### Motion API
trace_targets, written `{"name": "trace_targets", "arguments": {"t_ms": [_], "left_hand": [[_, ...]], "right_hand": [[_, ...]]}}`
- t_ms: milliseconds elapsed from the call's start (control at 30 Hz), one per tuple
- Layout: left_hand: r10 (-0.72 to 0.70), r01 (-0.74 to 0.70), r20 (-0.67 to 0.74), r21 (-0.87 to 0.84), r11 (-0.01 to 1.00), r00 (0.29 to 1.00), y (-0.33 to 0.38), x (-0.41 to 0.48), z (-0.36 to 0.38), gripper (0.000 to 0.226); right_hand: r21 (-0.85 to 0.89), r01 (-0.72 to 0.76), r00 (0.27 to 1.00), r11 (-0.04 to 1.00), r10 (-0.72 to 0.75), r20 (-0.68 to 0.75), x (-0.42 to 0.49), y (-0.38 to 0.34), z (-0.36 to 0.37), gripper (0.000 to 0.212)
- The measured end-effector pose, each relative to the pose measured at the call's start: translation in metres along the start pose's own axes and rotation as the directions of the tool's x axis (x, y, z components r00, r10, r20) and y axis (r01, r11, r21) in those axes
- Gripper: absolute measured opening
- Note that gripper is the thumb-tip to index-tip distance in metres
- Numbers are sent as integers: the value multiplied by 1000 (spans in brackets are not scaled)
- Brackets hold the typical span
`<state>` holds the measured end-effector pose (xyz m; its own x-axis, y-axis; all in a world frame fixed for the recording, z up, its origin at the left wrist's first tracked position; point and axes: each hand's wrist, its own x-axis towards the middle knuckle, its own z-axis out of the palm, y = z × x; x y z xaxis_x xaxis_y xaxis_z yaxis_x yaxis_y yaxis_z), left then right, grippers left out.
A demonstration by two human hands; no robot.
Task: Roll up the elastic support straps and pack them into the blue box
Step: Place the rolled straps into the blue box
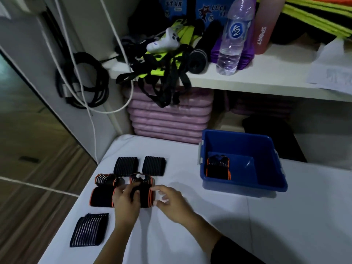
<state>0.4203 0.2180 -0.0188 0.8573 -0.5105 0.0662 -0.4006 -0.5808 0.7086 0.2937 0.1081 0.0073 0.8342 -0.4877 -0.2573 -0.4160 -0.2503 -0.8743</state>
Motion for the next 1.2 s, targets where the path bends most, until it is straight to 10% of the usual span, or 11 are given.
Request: {"name": "trace_targets", "arguments": {"t_ms": [433,767,1200], "left_hand": [[54,-18,368,-99,995,928,-40,12,-16,47],[29,38,298,-219,975,954,-33,4,-11,42],[388,-283,200,-409,868,900,121,15,-5,41]], "right_hand": [[-50,71,995,996,-74,-66,49,25,59,59],[120,55,990,991,-39,-136,41,23,52,56],[314,250,943,916,-157,-293,-10,-17,-98,37]]}}
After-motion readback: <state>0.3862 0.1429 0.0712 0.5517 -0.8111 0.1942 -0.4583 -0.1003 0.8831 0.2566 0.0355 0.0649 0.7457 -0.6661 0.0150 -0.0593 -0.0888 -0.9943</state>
